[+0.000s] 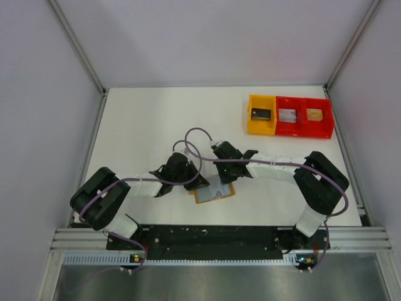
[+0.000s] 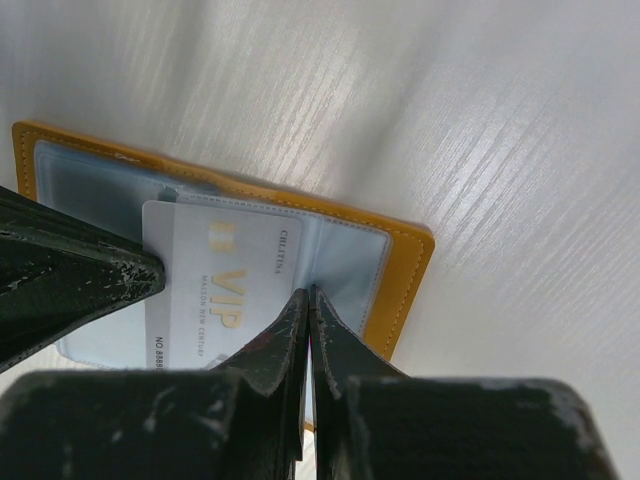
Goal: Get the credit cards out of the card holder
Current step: Remove the credit card from the card holder.
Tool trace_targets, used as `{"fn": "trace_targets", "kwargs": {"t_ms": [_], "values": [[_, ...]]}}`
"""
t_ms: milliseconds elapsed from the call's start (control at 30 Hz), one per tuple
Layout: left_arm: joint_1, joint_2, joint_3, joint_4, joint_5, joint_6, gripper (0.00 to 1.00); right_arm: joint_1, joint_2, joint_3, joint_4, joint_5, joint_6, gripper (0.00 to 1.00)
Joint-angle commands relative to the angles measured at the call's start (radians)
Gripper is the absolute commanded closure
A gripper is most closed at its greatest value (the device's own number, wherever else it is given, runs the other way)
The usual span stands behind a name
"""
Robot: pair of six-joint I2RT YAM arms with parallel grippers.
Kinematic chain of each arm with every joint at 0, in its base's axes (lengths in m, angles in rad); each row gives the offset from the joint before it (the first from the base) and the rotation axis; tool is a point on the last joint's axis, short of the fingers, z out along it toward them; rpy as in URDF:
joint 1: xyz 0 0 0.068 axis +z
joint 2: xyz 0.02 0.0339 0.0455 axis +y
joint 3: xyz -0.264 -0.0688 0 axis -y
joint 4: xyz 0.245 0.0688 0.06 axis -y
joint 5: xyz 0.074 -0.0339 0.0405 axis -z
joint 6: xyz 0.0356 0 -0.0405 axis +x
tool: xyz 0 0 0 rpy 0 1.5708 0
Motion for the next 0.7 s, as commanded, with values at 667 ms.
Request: {"fn": "trace_targets", "kwargs": {"t_ms": [667], "values": [[-0.004, -0.084, 0.007, -0.101, -0.084, 0.061, 1.0, -0.012, -0.031, -0.001, 0.081, -0.106, -0.026, 1.0]]}}
